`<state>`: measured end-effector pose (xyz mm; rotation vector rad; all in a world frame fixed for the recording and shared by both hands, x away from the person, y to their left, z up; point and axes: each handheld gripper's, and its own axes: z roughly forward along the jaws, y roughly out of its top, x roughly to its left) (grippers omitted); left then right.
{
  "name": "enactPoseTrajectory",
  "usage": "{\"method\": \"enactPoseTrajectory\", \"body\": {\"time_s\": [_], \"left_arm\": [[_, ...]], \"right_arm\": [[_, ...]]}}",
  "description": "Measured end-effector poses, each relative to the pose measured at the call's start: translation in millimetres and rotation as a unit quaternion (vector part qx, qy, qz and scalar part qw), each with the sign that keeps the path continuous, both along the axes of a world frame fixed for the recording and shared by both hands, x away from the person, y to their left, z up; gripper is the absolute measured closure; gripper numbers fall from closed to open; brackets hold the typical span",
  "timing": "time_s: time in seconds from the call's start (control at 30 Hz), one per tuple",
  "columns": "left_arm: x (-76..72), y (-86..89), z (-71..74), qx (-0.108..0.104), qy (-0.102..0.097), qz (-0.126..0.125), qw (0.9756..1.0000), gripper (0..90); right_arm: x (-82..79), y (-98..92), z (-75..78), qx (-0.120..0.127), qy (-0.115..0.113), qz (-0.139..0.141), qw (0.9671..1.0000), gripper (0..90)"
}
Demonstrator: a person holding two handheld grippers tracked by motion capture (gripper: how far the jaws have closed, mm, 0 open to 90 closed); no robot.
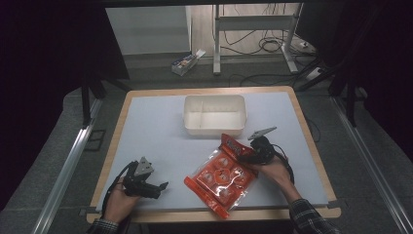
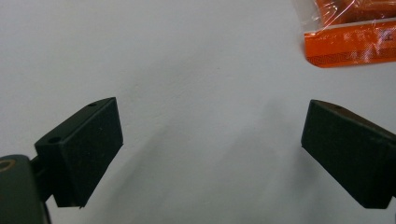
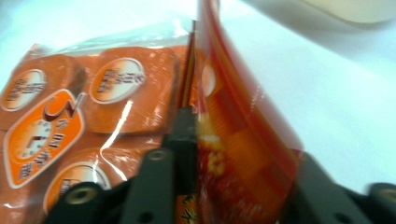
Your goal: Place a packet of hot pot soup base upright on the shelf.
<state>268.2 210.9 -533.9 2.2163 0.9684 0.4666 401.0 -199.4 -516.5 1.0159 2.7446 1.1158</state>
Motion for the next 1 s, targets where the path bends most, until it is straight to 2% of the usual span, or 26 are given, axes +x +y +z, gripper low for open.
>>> {"method": "enactPoseTrajectory", "body": {"time_s": [0.07, 0.13, 0.23, 0.5, 0.77, 1.0], "left_arm": [[-0.2, 0.0, 0.1, 0.001, 0.0, 0.0, 1.0, 5.2], [-0.1, -0.1, 0.1, 0.001, 0.0, 0.0, 1.0, 5.2], [-0.3, -0.1, 0.0, 0.002, 0.0, 0.001, 1.0, 5.2], [-0.5, 0.9, 0.5, -0.001, -0.003, 0.002, 1.0, 5.3], [-0.4, 2.0, 1.7, -0.003, -0.004, 0.007, 1.0, 5.1], [-0.8, 2.8, 2.7, -0.002, -0.007, 0.008, 0.9999, 4.8]], "right_arm": [[1.3, 0.5, -0.5, 0.009, 0.011, 0.007, 0.9999, 86.0], [0.5, 2.1, 0.7, 0.006, 0.01, 0.008, 0.9999, 88.0], [-1.7, 4.6, 4.3, -0.003, 0.003, 0.007, 1.0, 88.4], [-6.1, 5.1, 17.6, -0.002, -0.011, 0.011, 0.9999, 88.5], [-10.7, 9.4, 45.6, 0.007, -0.027, 0.025, 0.9993, 88.5], [-14.2, 13.5, 60.6, 0.014, -0.036, 0.032, 0.9987, 88.4]]}}
